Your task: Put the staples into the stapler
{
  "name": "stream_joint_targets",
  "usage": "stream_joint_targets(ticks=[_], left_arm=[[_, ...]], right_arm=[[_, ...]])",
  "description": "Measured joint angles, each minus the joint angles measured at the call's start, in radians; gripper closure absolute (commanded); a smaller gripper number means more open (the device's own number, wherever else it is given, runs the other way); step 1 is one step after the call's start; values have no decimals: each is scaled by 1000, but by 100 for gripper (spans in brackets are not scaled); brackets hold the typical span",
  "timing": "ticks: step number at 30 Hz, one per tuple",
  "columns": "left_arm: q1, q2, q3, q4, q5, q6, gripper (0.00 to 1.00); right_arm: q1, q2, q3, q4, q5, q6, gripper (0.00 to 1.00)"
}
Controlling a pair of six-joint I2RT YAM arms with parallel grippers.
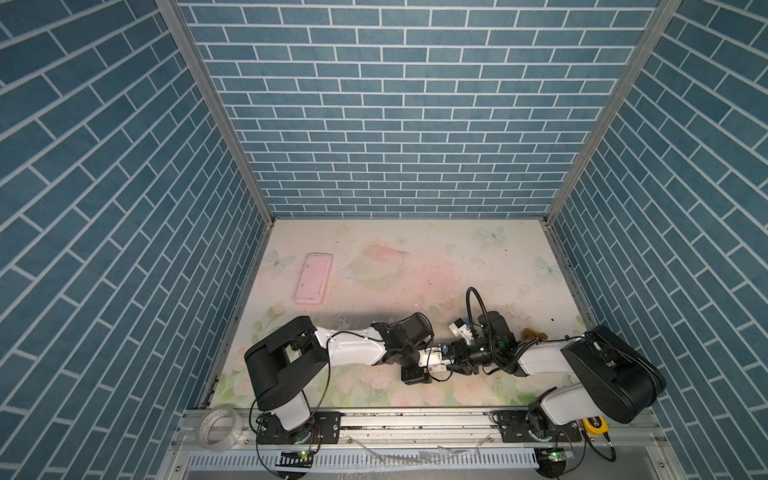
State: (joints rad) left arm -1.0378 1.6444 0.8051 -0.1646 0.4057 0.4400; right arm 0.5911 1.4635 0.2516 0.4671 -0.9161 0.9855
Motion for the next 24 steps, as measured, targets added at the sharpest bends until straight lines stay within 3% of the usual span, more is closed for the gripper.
stream_joint_targets(ticks=[13,17,24], left_arm=[[3,-55,6,-92,-42,45,35],[3,-37,6,-87,-60,43,42],[4,-3,9,-71,-81,42,43]], right_arm=[[0,1,14,-34,-5,-23,53],[0,3,17,-37,-5,-24,53],[0,3,17,-38,-5,-25,53]])
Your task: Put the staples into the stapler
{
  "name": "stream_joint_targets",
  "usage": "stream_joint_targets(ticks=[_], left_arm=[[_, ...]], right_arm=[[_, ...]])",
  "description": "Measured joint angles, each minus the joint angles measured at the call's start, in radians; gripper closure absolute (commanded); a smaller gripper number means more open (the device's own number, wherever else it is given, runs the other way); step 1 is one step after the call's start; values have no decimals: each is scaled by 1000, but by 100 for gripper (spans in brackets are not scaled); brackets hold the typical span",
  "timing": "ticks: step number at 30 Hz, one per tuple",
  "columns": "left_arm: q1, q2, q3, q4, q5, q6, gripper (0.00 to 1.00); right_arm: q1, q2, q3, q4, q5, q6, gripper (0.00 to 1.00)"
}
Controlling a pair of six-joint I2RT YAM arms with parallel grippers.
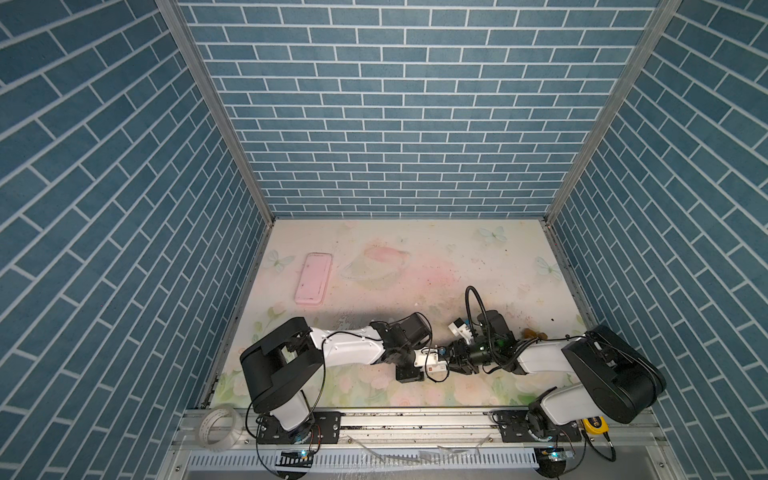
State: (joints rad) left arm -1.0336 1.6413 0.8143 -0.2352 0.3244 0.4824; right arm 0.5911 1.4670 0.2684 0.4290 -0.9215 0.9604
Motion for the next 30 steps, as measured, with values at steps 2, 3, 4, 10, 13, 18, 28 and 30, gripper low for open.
stream_joint_targets(ticks=[2,3,4,10,13,18,28,30], left_arm=[[0,6,5,6,-2,0,44],[0,9,8,10,-5,0,45],[0,11,10,10,-6,-2,46],[0,24,21,13,-6,-3,61],[0,23,21,9,-5,2,68],[0,23,23,2,-3,13,73],[0,35,61,-71,-5,40,73],[1,36,69,-85,-6,46,73]], right_arm=[[0,0,0,0,0,0,53],[0,0,0,0,0,0,53],[0,0,0,0,0,0,53],[0,0,0,-1,0,-5,53],[0,1,0,-2,0,-16,53],[-1,8,3,-2,-7,-24,53],[-8,21,12,-4,-16,-27,54],[-10,22,13,-8,-16,-28,54]])
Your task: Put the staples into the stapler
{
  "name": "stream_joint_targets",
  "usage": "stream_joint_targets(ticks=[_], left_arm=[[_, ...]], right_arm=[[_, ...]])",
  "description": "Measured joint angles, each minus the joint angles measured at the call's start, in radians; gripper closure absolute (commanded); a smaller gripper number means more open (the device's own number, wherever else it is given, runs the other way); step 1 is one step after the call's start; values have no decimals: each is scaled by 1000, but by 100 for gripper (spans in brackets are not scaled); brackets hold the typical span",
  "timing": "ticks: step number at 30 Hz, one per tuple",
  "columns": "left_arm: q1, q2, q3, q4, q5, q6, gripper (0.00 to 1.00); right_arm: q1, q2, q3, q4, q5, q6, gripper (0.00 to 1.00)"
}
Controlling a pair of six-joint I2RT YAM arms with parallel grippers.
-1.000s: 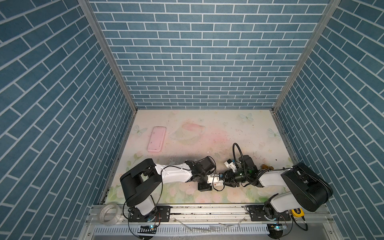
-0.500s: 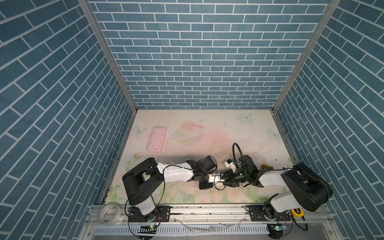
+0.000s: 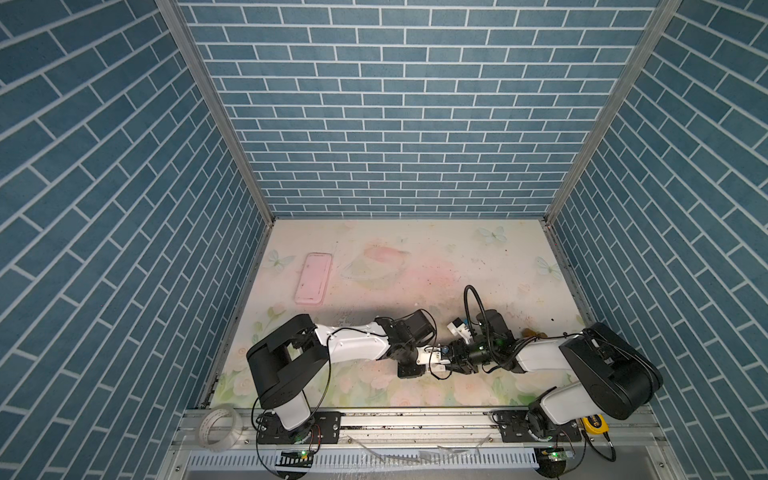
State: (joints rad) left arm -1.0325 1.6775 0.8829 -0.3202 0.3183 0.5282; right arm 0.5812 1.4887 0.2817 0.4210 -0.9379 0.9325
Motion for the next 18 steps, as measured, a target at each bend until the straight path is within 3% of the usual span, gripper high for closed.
stream_joint_targets(ticks=[18], left_arm=[[2,40,64,-93,10,0,73]], right_arm=[[-47,-18,26,-124,-21,-75,55]])
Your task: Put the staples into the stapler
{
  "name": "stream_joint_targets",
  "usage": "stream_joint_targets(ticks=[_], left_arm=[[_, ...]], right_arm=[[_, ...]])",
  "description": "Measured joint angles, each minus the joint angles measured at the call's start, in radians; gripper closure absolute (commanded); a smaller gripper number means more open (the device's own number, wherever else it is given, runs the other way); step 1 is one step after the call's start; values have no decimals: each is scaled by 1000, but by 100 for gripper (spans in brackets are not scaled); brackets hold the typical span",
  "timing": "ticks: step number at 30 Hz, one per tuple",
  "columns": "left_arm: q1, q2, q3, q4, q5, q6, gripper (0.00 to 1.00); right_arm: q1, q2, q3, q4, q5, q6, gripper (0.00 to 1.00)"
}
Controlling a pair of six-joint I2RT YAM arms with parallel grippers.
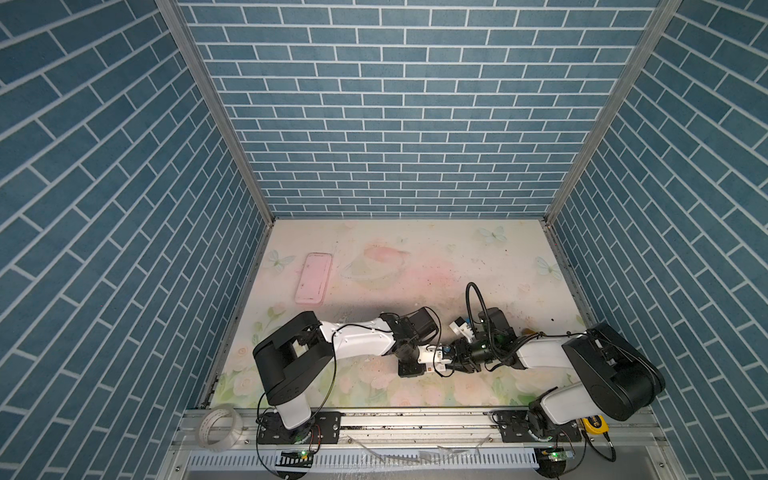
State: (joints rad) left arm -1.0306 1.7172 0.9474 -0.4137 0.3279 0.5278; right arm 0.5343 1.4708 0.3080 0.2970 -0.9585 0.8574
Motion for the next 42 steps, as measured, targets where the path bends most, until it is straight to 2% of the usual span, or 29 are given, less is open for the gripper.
stream_joint_targets(ticks=[12,33,42], left_arm=[[1,2,-5,13,14,-16,73],[3,0,-25,72,34,-45,72],[3,0,-29,85,36,-48,73]], right_arm=[[-6,-165,-21,-178,92,-52,57],[-7,-162,-73,-107,105,-43,76],[-7,-163,-84,-62,105,-39,82]])
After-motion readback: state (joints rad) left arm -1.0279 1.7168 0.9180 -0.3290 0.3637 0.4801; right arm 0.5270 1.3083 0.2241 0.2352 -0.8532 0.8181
